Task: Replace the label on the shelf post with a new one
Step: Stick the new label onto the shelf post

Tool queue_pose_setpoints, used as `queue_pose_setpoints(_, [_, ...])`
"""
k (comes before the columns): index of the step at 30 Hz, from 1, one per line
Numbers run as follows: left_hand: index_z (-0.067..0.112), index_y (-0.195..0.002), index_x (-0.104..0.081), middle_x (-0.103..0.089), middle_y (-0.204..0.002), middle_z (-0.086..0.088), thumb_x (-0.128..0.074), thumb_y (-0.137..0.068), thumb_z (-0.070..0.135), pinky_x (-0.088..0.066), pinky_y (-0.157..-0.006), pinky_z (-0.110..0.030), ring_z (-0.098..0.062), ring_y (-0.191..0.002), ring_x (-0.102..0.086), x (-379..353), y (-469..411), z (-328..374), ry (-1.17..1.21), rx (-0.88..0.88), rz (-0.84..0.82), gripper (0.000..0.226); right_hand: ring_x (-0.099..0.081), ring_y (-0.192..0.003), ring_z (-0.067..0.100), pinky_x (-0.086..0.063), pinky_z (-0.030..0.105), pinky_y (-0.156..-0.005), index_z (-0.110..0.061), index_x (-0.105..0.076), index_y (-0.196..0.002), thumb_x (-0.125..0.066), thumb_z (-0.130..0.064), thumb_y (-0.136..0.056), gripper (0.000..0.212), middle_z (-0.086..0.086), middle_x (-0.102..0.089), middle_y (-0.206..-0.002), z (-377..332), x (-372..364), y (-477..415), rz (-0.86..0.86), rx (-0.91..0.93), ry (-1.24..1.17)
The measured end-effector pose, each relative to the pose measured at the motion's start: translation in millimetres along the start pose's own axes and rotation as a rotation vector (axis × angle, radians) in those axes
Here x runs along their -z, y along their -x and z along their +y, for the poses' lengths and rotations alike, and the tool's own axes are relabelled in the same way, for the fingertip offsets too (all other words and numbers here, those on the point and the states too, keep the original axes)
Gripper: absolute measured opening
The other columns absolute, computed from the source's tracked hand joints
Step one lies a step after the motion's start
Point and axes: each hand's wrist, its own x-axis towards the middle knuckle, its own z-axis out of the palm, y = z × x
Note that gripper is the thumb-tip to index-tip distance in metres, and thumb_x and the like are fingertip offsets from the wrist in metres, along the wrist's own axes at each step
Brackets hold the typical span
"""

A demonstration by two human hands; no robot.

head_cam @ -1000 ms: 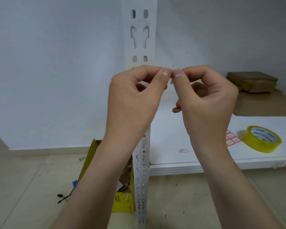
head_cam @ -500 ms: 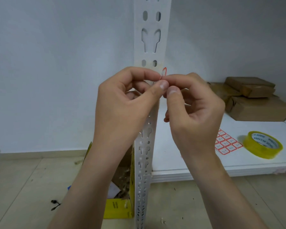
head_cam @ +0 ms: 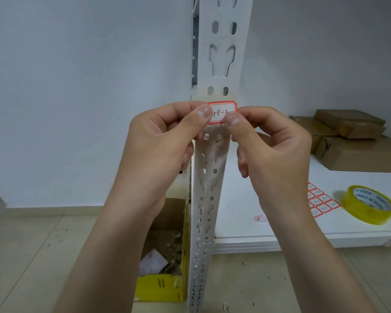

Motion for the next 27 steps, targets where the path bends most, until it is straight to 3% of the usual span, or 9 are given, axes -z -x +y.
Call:
queue_pose_setpoints(7, [0.026, -0.091, -0.078, -0.060, -0.055, 0.013, -0.067, -0.095, 0.024, -0.032, -0.047, -0.022, -0.010, -0.048, -0.035, -1.4, -4.1, 2.2, -0.078, -0.060, 0.080, 0.012, -0.048, -0.048, 0.016, -0.040, 0.026, -0.046, -0.027, -0.076, -0.084, -0.076, -0.023, -0.090, 0.007, -0.008, -0.066, -0.067, -0.1, -1.2, -5.0, 0.047, -0.013, 0.023])
queue_pose_setpoints(12, [0.021, -0.095, -0.077, -0.061, -0.053, 0.016, -0.066, -0.096, 0.019, -0.035, -0.045, -0.013, -0.001, -0.042, -0.043, -7.3, -6.2, 2.2, -0.074, -0.078, 0.060, 0.011, -0.047, -0.047, 0.025, -0.038, 0.029, -0.045, -0.026, -0.076, -0.087, -0.077, -0.024, -0.089, 0.002, 0.006, -0.068, -0.072, -2.3, -1.8, -8.9, 0.068, -0.017, -0.008])
queue_pose_setpoints(21, [0.035, -0.088, -0.078, -0.067, -0.060, 0.019, -0.074, -0.090, 0.028, -0.042, -0.050, -0.010, 0.002, -0.052, -0.054, -7.3, -9.3, -1.8, -0.215, -0.206, 0.191, 0.008, -0.048, -0.048, 0.018, -0.040, 0.025, -0.046, -0.031, -0.076, -0.080, -0.077, -0.024, -0.088, 0.011, -0.006, -0.067, -0.066, -2.6, -4.2, -12.8, 0.054, -0.017, 0.059])
queue_pose_setpoints(25, [0.041, -0.081, -0.076, -0.076, -0.074, 0.015, -0.078, -0.087, 0.032, -0.055, -0.056, -0.019, -0.020, -0.066, -0.062, -7.8, -9.6, -3.9, -0.274, -0.246, 0.254, 0.012, -0.048, -0.049, 0.025, -0.042, 0.030, -0.046, -0.034, -0.076, -0.077, -0.077, -0.027, -0.088, 0.013, -0.003, -0.068, -0.066, -3.5, -4.4, -13.7, 0.071, -0.025, 0.084])
queue_pose_setpoints(27, [0.043, -0.079, -0.075, -0.076, -0.077, 0.011, -0.079, -0.086, 0.032, -0.057, -0.060, -0.025, -0.022, -0.069, -0.063, -8.3, -9.4, -5.1, -0.282, -0.265, 0.268, 0.013, -0.048, -0.048, 0.019, -0.042, 0.028, -0.046, -0.034, -0.076, -0.077, -0.077, -0.028, -0.087, 0.012, -0.004, -0.068, -0.065, -4.2, -4.5, -13.8, 0.079, -0.008, 0.103])
